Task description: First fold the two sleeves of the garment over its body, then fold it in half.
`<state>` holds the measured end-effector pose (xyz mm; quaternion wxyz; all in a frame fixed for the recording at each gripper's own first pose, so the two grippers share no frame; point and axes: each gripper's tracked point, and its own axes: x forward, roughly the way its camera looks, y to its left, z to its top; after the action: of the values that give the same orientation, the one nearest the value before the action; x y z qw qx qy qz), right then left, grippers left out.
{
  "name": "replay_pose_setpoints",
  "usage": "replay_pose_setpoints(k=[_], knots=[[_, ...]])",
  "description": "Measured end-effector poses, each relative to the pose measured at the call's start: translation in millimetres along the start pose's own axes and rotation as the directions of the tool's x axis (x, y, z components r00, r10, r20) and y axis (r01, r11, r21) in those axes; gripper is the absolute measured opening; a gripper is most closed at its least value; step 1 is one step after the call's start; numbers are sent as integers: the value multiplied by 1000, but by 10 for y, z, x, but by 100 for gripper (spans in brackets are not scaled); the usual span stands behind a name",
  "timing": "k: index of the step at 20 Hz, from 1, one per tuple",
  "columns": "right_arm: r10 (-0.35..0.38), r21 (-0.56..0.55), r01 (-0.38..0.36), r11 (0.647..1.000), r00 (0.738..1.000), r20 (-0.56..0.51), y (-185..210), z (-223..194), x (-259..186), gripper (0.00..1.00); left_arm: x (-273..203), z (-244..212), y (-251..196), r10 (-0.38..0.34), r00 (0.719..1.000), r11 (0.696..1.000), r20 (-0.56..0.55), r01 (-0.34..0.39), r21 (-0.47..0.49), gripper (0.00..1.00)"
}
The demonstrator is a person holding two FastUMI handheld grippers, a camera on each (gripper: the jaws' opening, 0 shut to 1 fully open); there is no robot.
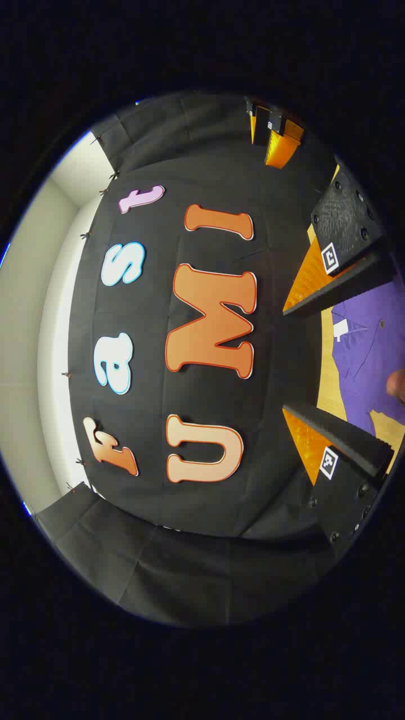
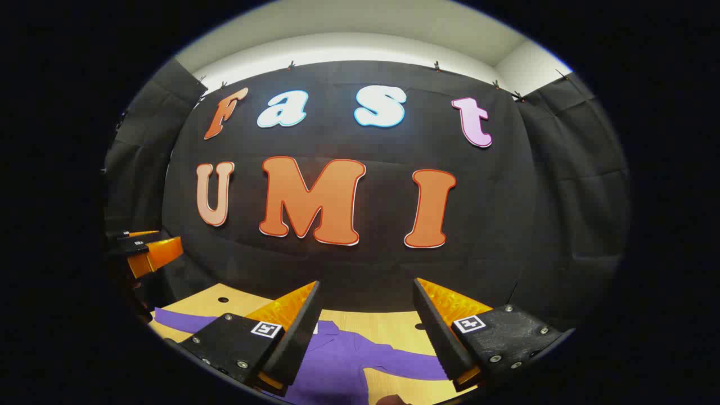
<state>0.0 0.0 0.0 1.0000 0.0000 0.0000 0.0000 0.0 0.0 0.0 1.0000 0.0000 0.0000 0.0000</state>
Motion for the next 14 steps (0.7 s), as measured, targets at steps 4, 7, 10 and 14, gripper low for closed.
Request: replay_pose_setpoints(k=[4, 7, 10, 14], knots=[[42, 4, -42, 999, 999, 19, 156, 8, -28, 95, -63, -52, -106, -9, 1000, 1000, -14, 10, 18, 95], [44, 31, -44, 999, 999, 13, 197, -1, -40, 95, -136, -89, -126, -2, 1000, 999, -28, 4, 44, 95], [41, 50, -41, 998, 999, -3, 214, -24, -59, 95, -220, -107, -157, -5, 1000, 998, -30, 7, 55, 94], [46, 69, -46, 997, 999, -3, 247, -6, -103, 95, -326, -165, -200, -11, 999, 997, -43, 14, 78, 95]])
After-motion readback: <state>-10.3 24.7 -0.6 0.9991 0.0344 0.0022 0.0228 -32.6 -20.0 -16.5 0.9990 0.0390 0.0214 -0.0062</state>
